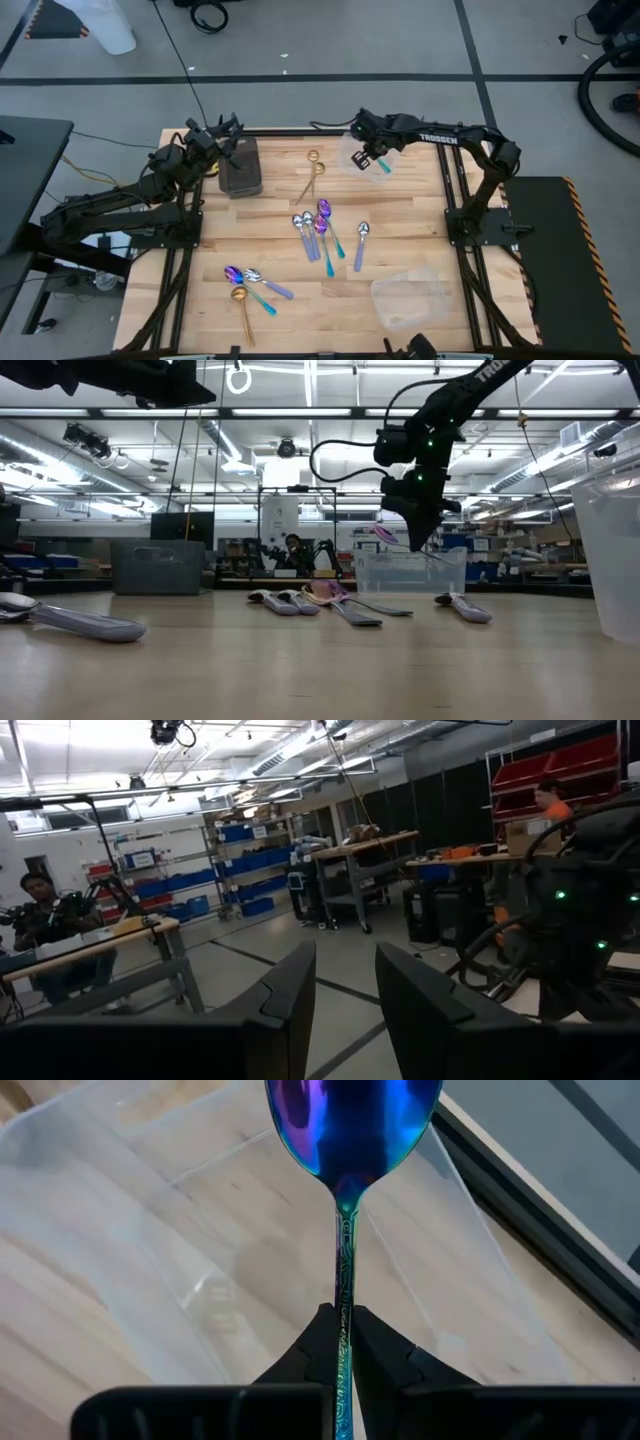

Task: Sort silverware by color (type)
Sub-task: Put the blue spoon into the top transparent bin

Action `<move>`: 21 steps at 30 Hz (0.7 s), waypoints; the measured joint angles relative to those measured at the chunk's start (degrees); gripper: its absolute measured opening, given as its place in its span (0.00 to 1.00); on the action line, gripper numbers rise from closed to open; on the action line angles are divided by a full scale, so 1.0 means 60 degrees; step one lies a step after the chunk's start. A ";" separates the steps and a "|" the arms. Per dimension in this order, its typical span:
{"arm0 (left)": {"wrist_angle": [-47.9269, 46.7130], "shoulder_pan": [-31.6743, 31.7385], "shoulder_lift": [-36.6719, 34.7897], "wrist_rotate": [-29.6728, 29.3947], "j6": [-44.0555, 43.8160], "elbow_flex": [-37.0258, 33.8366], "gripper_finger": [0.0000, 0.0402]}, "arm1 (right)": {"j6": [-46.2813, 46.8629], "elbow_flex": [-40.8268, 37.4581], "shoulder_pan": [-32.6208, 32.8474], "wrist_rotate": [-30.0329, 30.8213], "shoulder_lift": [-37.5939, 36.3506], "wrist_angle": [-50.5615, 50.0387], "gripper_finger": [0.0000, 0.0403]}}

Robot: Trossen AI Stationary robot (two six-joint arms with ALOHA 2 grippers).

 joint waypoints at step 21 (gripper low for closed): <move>0.0036 -0.0004 0.0000 -0.0003 0.0027 0.0007 0.29 | 0.0033 -0.1399 -0.0640 -0.1303 0.0000 0.2025 0.06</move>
